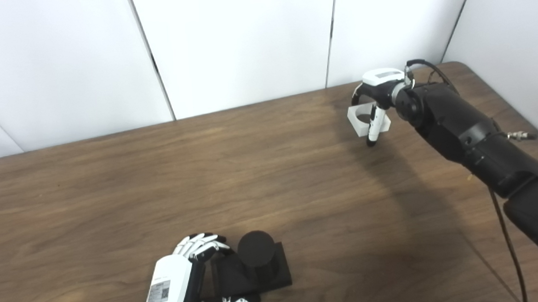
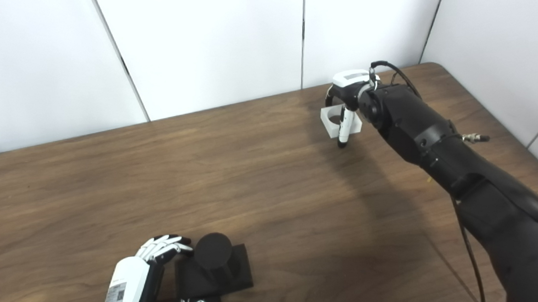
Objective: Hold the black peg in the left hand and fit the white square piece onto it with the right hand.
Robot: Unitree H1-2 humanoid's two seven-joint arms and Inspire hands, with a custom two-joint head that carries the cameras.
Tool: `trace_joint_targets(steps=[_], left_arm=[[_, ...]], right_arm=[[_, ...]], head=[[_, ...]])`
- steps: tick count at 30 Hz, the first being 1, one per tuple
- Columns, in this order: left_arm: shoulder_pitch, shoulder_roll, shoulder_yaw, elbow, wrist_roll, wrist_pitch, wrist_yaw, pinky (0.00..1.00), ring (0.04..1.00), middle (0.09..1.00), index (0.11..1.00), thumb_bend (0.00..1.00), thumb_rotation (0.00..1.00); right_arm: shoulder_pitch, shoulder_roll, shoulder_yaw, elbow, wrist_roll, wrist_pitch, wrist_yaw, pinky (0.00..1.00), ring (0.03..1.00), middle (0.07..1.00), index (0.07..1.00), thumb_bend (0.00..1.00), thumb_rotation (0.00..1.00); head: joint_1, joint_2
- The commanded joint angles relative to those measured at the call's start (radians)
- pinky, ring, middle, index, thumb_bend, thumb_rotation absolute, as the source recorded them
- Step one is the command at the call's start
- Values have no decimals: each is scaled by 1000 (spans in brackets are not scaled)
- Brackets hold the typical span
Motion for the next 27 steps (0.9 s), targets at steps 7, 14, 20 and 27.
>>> trace_joint_targets(steps=[7,14,20,27], left_arm=[[26,11,-12,12,5,6,-50,856,825,759,487,518,45],[27,11,-11,13,8,7,-50,856,826,759,487,518,45],[25,10,-11,12,7,3,-46,856,825,759,487,518,45],[20,9,-11,19,11,3,-44,855,824,759,487,518,45]], right_arm=[[-18,-42,-23,1,-11,-58,-74,885,934,840,607,838,140],[-4,-43,-42,3,-5,-82,-106,862,913,819,490,526,138],[13,-40,-61,0,-1,-89,-144,828,886,794,485,523,131],[31,-40,-67,-2,-12,-127,-213,777,835,753,483,523,128]], head=[[1,4],[2,5],[2,5],[5,2]])
